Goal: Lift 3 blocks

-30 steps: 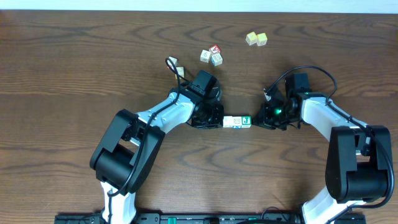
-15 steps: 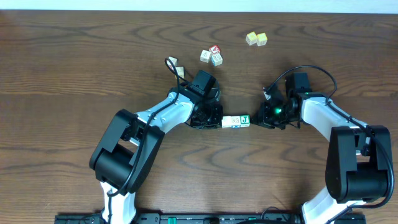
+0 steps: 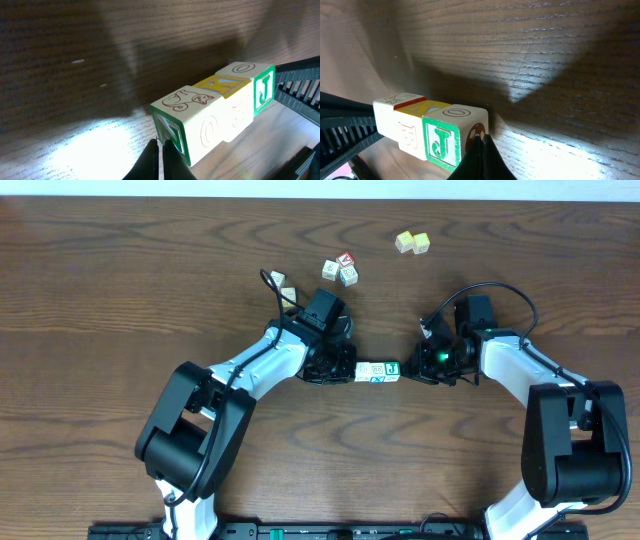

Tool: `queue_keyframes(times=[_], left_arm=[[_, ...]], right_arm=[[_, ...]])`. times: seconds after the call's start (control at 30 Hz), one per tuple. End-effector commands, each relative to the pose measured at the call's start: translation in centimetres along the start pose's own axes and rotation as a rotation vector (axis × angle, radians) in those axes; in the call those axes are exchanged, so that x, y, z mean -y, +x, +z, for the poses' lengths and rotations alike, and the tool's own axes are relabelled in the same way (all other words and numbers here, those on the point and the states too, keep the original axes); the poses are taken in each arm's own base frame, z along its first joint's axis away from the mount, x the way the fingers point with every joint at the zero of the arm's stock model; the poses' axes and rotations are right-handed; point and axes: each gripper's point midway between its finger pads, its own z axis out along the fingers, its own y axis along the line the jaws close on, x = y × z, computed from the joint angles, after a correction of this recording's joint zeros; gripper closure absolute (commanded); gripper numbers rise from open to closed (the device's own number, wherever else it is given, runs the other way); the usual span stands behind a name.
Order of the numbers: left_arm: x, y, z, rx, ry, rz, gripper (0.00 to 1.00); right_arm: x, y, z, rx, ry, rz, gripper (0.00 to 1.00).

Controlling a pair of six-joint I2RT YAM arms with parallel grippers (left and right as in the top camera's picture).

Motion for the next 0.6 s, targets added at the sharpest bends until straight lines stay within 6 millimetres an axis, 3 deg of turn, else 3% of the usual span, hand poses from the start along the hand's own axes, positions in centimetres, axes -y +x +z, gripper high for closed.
queue_keyframes(times=[0.0,0.57], left_arm=[[2.5,0.5,-1.0,-0.004,0.08,0.059,0.93],[3.0,0.6,-1.9,0.005,0.085,0.064,0.93]], right_arm=[[-2.9,1.0,0.5,-0.047,-0.11,-0.014,0.99],[-5.7,0.2,-2.0,0.013,-0.171,-0.045,0.99]])
